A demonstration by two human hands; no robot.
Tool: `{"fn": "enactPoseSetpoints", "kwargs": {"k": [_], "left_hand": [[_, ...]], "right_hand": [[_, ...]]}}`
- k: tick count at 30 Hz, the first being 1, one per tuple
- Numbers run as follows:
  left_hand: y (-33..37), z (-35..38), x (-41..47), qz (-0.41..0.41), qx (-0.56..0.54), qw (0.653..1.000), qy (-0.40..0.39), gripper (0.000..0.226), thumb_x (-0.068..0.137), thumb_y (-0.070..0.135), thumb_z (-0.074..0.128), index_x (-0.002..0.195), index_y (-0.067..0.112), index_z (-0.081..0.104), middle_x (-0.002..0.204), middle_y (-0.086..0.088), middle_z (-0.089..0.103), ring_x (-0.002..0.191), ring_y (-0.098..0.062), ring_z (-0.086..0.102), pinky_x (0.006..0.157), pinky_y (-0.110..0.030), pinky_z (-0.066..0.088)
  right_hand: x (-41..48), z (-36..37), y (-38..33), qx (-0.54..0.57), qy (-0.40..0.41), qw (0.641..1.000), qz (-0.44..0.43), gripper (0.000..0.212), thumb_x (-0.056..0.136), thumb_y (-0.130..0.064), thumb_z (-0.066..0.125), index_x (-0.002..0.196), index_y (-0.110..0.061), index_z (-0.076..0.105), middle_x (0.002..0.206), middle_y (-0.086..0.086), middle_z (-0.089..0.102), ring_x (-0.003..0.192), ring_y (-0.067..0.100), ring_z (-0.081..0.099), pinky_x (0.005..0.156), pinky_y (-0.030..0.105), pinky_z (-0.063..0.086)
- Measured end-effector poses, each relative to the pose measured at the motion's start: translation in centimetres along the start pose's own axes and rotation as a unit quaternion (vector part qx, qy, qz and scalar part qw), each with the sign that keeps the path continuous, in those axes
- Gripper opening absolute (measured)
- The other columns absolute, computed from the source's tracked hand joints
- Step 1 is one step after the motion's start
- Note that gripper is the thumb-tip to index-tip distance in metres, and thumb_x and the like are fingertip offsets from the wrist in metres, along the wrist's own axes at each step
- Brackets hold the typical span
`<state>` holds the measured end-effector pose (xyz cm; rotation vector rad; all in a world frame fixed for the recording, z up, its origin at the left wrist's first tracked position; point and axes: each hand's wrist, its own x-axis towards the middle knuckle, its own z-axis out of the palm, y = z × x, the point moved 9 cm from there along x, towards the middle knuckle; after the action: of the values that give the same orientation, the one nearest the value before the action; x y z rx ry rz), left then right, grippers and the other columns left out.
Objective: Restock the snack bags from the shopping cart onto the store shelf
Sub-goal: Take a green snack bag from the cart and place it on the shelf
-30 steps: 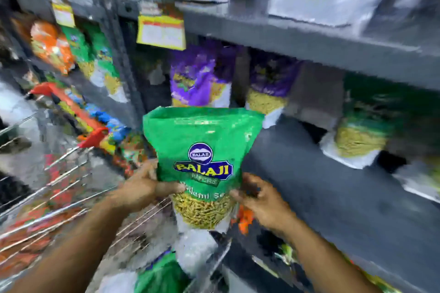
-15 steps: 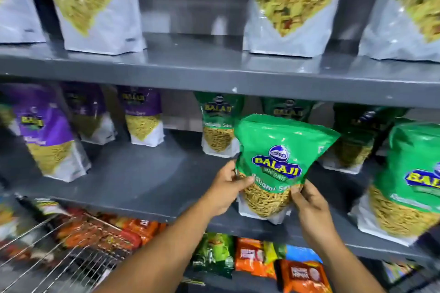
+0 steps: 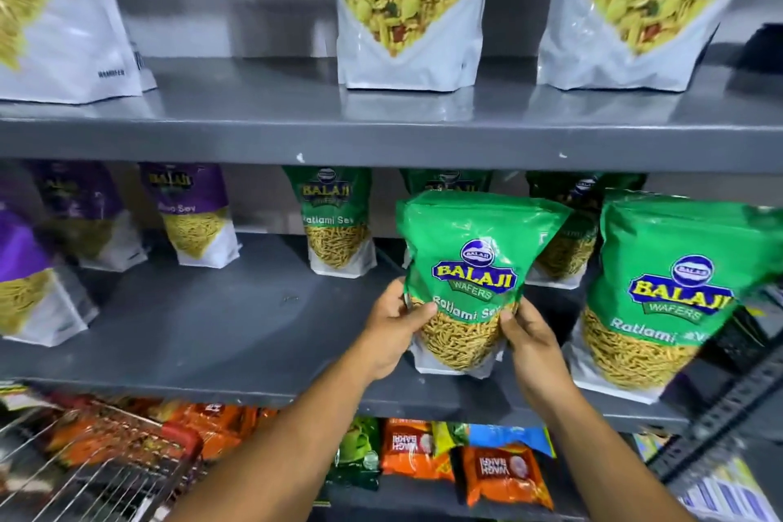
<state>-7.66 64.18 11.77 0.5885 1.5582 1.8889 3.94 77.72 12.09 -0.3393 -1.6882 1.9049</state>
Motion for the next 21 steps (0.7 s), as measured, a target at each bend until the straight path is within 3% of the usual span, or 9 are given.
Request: {"fn": "enactPoseSetpoints", "kwargs": {"k": [5, 7, 9, 10, 12, 14, 16, 19, 21], "left_hand": [[0.3, 0.3, -0.2, 0.008, 0.014, 1.000, 0.003, 0.035, 0.088, 0.000, 0.058, 0.116, 0.020, 0.053, 0.113, -0.005, 0.067, 0.109, -0.019, 0.060, 0.095, -0.035, 0.050], [0.6, 0.4, -0.7, 0.018, 0.033, 0.999, -0.004, 0.043, 0.089, 0.000, 0.056, 0.127, 0.020, 0.047, 0.120, -0.005, 0.064, 0.111, -0.015, 0.059, 0.091, -0.025, 0.051], [0.9, -1.4, -1.9, 0.021, 0.046, 0.998, 0.022, 0.054, 0.091, -0.002, 0.053, 0.139, 0.016, 0.037, 0.131, -0.004, 0.054, 0.120, -0.013, 0.052, 0.093, -0.017, 0.047], [1.2, -3.2, -2.9, 0.023, 0.060, 0.997, 0.048, 0.055, 0.092, -0.002, 0.051, 0.141, 0.012, 0.032, 0.137, -0.006, 0.047, 0.128, -0.015, 0.046, 0.094, -0.014, 0.044], [2.1, -7.3, -5.2, 0.047, 0.114, 0.988, 0.088, 0.051, 0.092, 0.001, 0.051, 0.140, 0.007, 0.034, 0.140, -0.006, 0.043, 0.133, -0.015, 0.040, 0.093, -0.008, 0.042], [3.2, -13.1, -8.7, 0.077, 0.185, 0.970, 0.141, 0.044, 0.091, 0.002, 0.054, 0.134, 0.003, 0.044, 0.134, -0.003, 0.050, 0.123, -0.005, 0.049, 0.092, -0.004, 0.042], [4.3, -20.1, -13.6, 0.088, 0.242, 0.944, 0.206, 0.037, 0.089, 0.002, 0.058, 0.126, 0.005, 0.054, 0.123, -0.002, 0.058, 0.102, 0.012, 0.057, 0.086, -0.002, 0.044], [4.6, -30.9, -21.5, 0.038, 0.294, 0.913, 0.282, 0.033, 0.087, 0.009, 0.062, 0.119, 0.018, 0.058, 0.106, 0.001, 0.066, 0.080, 0.014, 0.059, 0.076, -0.012, 0.051], [4.2, -37.8, -28.2, -0.033, 0.362, 0.866, 0.343, 0.030, 0.083, 0.025, 0.062, 0.113, 0.023, 0.062, 0.097, 0.011, 0.071, 0.079, 0.008, 0.062, 0.076, -0.018, 0.052]], "right_hand": [[0.2, -0.1, -0.1, 0.017, 0.006, 1.000, -0.002, 0.035, 0.094, -0.013, 0.042, 0.128, -0.015, 0.050, 0.124, 0.001, 0.062, 0.114, 0.014, 0.059, 0.080, 0.018, 0.053], [-0.3, -0.2, -0.3, 0.012, 0.029, 0.999, -0.020, 0.040, 0.093, -0.018, 0.044, 0.133, -0.019, 0.044, 0.133, 0.001, 0.056, 0.120, 0.011, 0.054, 0.093, 0.023, 0.050], [-2.0, -0.9, -0.4, -0.039, 0.119, 0.991, -0.052, 0.041, 0.094, -0.017, 0.045, 0.133, -0.029, 0.041, 0.140, 0.000, 0.047, 0.120, 0.000, 0.050, 0.106, 0.028, 0.040], [-3.5, -1.1, -0.3, -0.065, 0.176, 0.979, -0.073, 0.039, 0.094, -0.015, 0.047, 0.127, -0.035, 0.041, 0.138, 0.003, 0.047, 0.116, -0.004, 0.050, 0.106, 0.025, 0.039], [-6.9, -0.5, 0.0, -0.112, 0.236, 0.958, -0.118, 0.030, 0.090, -0.026, 0.051, 0.117, -0.038, 0.045, 0.126, 0.010, 0.052, 0.110, 0.003, 0.053, 0.099, 0.023, 0.042], [-9.2, 2.9, 1.1, -0.173, 0.182, 0.960, -0.123, 0.036, 0.084, -0.049, 0.050, 0.113, -0.028, 0.052, 0.109, 0.005, 0.055, 0.102, 0.011, 0.055, 0.094, 0.022, 0.042], [-10.5, 8.1, 2.9, -0.226, 0.053, 0.967, -0.109, 0.049, 0.082, -0.058, 0.046, 0.107, -0.018, 0.057, 0.100, 0.005, 0.055, 0.094, -0.001, 0.053, 0.089, 0.010, 0.038], [-11.4, 17.3, 4.6, -0.294, -0.155, 0.937, -0.107, 0.035, 0.083, -0.051, 0.046, 0.102, -0.025, 0.061, 0.099, 0.001, 0.059, 0.095, 0.003, 0.055, 0.087, 0.016, 0.041], [-11.8, 24.5, 5.8, -0.313, -0.269, 0.904, -0.112, 0.032, 0.082, -0.043, 0.048, 0.101, -0.023, 0.064, 0.102, -0.004, 0.059, 0.097, 0.006, 0.055, 0.090, 0.019, 0.041]]}}
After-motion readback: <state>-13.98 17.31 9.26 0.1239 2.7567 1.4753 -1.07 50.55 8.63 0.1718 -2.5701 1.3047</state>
